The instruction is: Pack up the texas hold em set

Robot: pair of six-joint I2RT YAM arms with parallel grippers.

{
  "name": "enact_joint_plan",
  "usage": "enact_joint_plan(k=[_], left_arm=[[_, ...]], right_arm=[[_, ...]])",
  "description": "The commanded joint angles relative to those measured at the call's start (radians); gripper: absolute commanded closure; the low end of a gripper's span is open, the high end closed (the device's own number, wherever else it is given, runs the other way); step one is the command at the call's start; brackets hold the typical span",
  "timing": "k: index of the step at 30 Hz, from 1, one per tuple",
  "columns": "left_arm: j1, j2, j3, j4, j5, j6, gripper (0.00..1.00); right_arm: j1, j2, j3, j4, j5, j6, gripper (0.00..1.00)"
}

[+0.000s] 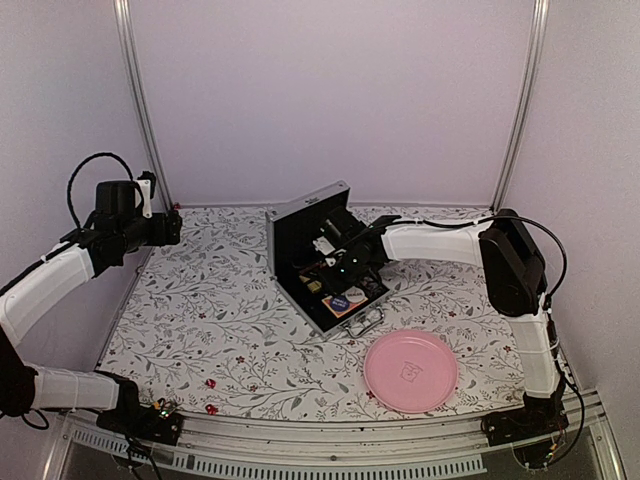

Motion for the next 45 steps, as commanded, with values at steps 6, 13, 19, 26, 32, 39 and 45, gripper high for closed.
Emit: enact_joint_plan(k=[6,13,19,26,32,39,45], left_arm=[[-0.009,-0.010,-0.005,0.010,-0.005,0.008,0.03],[-0.009,-0.009,-0.005,0.011,-0.004,0.008,0.03],[-0.009,-0.009,-0.005,0.011,-0.002,0.007,0.03],[-0.009,-0.007,-0.005,0.011,0.001,0.007,0.03],[-0.009,-0.007,-0.005,0.011,0.001,0.007,0.03],[-0.010,-0.007,-0.005,0.011,0.002,0.006,0.03],[-0.009,-0.009,-0.005,0.011,0.001,0.007,0.03]], right_arm=[[0.025,0.019,0.046,-0.031,0.180,-0.018,0.46],[0.038,0.063,0.086,-0.072,0.213,-0.038,0.36],[0.042,0.079,0.104,-0.072,0.205,-0.050,0.30],[0.041,0.108,0.125,-0.084,0.233,-0.049,0.28],[0.041,0.155,0.139,-0.108,0.291,-0.042,0.29],[0.036,0.159,0.142,-0.113,0.311,-0.015,0.29],[0.036,0.141,0.147,-0.110,0.276,-0.011,0.26]])
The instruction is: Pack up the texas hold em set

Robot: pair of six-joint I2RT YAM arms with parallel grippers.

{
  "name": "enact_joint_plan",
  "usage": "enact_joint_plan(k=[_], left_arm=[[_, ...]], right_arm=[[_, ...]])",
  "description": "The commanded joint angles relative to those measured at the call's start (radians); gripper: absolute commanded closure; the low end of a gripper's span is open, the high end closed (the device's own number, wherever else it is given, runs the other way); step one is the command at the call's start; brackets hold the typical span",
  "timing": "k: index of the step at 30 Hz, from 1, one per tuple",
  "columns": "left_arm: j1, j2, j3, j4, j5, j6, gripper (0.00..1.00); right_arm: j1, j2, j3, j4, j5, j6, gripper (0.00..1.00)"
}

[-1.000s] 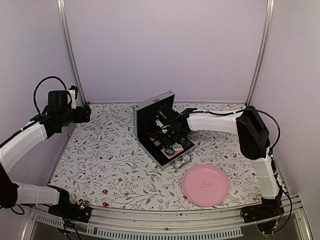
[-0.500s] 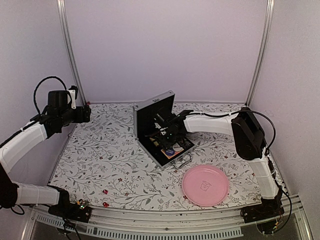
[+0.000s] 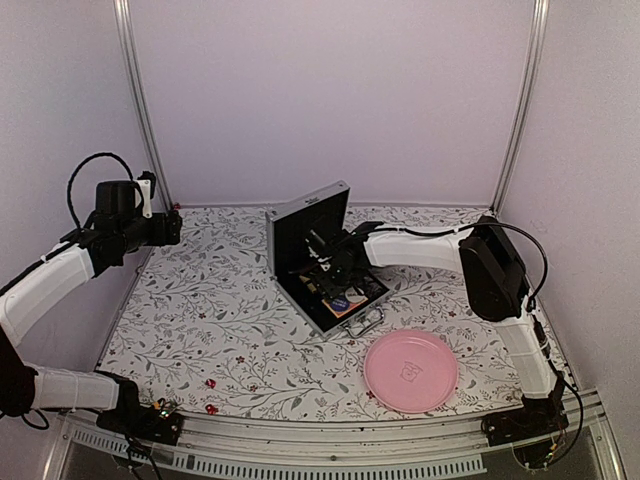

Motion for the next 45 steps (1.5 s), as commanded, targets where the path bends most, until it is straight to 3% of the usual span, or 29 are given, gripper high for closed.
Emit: enact_joint_plan(k=[1,14,21,26,31,35,40,45], left_arm=[[-0.009,-0.010,-0.005,0.011,-0.001,0.007,0.03],[-0.009,-0.016,-0.006,0.011,-0.011,0.007,0.03],[-0.010,0.000,0.026,-0.002,0.001,-0.009,0.03],[-0.011,0.056,0.169,-0.051,0.105,-0.081,0.03],[-0.010,0.150,0.347,-0.049,0.220,-0.126,0.04],[-0.011,0.194,0.411,-0.022,0.186,-0.078,0.04],[-0.009,0.211,0.373,0.020,0.125,-0.030,0.04],[-0.008,0.204,0.317,0.024,0.134,-0.027,0.04]], right_arm=[[-0.004,0.020,0.019,-0.019,-0.012,0.009,0.22],[-0.003,-0.173,0.035,-0.009,-0.196,0.023,0.18],[0.056,-0.323,-0.075,0.019,-0.256,0.065,0.20],[0.151,-0.404,-0.207,0.154,-0.283,0.056,0.21],[0.256,-0.369,-0.264,0.288,-0.280,0.084,0.25],[0.344,-0.314,-0.293,0.451,-0.307,0.080,0.28],[0.434,-0.200,-0.261,0.618,-0.358,0.083,0.33],[0.482,-0.067,-0.164,0.659,-0.370,0.055,0.39]])
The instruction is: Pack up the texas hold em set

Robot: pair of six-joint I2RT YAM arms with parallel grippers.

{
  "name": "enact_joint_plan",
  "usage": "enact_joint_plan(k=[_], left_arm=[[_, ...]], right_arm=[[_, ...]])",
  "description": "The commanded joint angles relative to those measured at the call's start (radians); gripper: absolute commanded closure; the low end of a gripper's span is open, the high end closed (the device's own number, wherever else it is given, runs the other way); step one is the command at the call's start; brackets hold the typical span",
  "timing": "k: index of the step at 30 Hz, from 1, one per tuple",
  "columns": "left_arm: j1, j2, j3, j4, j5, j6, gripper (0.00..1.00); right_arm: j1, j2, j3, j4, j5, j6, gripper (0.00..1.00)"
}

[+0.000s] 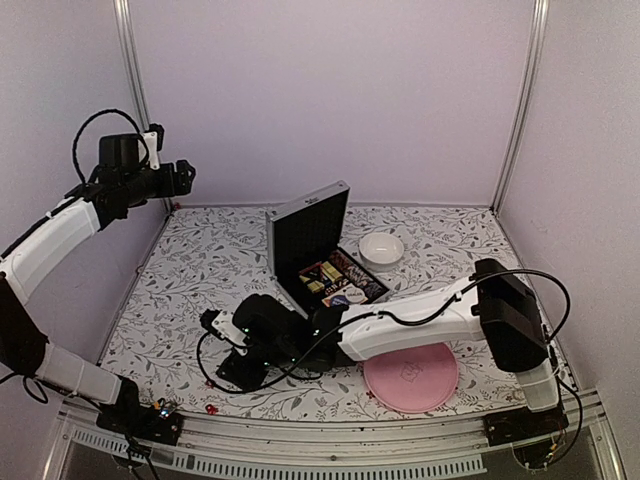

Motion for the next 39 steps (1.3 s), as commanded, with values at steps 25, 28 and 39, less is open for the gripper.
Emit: enact_joint_plan(k=[25,28,39], left_arm=[[-0.005,-0.013,-0.059,0.036,-0.020,0.024,0.04],[-0.006,-0.012,-0.061,0.035,-0.022,0.025,0.04],[-0.005,-0.008,-0.061,0.036,-0.023,0.027,0.04]], right_arm=[[0.046,0.316,0.224,0.065,-0.029,-0.126,0.54],[0.045,0.340,0.253,0.051,-0.014,-0.128,0.56],[0.046,0.382,0.305,0.046,-0.002,-0.125,0.63]])
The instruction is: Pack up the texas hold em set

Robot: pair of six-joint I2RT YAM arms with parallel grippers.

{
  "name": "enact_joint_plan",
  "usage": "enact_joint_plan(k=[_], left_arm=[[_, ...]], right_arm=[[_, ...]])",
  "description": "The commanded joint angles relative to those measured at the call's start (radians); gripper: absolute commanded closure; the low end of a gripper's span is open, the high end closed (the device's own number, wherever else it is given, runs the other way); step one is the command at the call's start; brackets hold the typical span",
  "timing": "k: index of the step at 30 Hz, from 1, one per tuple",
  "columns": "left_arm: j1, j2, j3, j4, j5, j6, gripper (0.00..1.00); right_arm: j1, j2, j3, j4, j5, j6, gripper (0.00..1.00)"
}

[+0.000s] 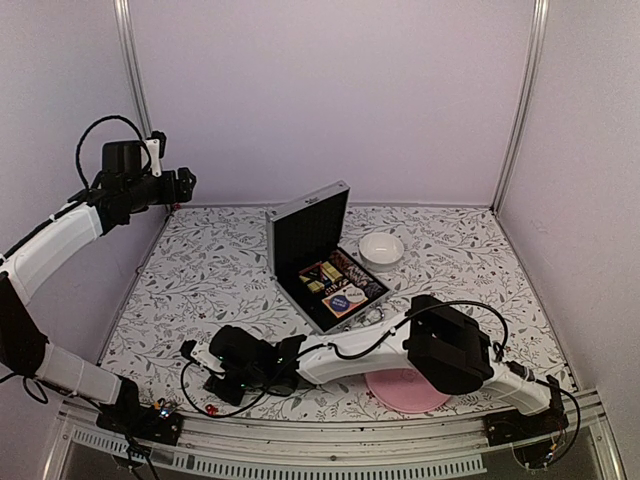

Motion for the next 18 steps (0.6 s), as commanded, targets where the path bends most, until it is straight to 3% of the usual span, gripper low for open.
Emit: enact_joint_plan(k=[1,9,18], left_arm=[[-0.005,-0.007,-0.011,0.020,-0.005,0.012,0.04],[-0.007,-0.003,-0.011,0.019,-0.005,0.011,0.03],[-0.006,-0.002,-0.014,0.019,-0.017,0.013,0.03]], right_arm=[[0.007,0.039,0.028,-0.019,0.019,-0.006,0.65],[0.008,0.021,0.026,-0.004,0.057,0.002,0.85],[-0.035,-0.163,-0.043,0.021,0.115,0.027,0.96]])
